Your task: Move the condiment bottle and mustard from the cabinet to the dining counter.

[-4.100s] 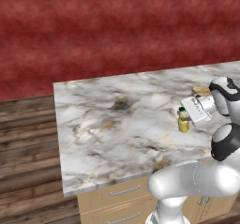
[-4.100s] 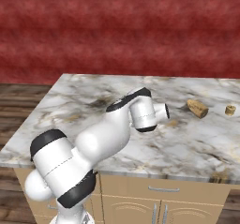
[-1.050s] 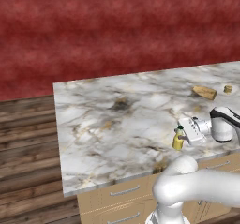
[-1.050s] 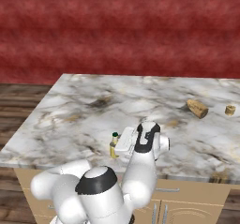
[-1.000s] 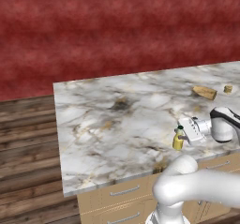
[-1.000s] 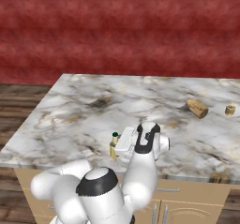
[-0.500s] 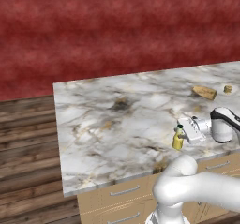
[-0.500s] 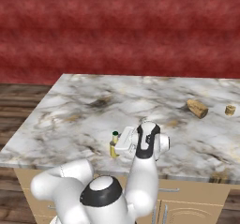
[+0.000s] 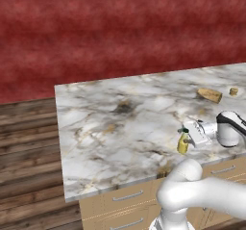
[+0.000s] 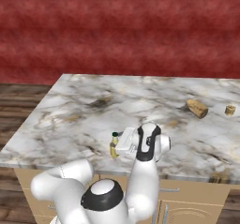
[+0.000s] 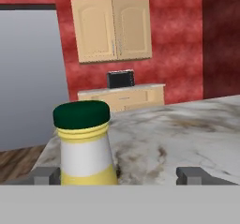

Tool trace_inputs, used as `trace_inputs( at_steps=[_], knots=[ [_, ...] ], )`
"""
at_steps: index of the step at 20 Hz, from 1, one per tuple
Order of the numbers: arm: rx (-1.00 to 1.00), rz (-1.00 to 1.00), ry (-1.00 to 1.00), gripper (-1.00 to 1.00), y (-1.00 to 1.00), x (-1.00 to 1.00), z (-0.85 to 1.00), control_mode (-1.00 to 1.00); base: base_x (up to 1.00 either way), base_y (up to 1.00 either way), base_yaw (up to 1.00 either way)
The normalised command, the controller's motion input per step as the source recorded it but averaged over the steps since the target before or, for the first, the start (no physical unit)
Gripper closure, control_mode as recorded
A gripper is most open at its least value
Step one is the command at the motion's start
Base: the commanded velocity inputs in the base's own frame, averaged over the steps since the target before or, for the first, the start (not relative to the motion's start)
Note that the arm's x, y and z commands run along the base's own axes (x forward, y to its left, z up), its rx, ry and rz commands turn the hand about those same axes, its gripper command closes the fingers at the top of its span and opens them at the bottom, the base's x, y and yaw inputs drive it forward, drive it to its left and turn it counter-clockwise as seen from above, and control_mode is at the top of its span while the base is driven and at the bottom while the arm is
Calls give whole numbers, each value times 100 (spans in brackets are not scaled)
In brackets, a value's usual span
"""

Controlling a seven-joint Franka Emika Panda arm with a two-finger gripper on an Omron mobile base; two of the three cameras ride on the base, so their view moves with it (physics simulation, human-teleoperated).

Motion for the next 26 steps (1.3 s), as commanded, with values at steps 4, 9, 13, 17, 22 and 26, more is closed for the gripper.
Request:
trace_inputs(
  at_steps=[4,9,13,17,22,26],
  knots=[
    [3,0,0,-100,-26,-1,0,-100,0,0,0],
    [9,0,0,-100,-25,0,3,-100,0,0,0],
    [10,0,0,-100,-3,0,15,-100,0,0,0],
    [9,0,-2,-100,0,-6,26,-100,0,0,0],
    [4,0,-3,-100,0,-21,31,-100,0,0,0],
    [0,0,0,-100,-1,-36,38,-100,0,0,0]
  ],
)
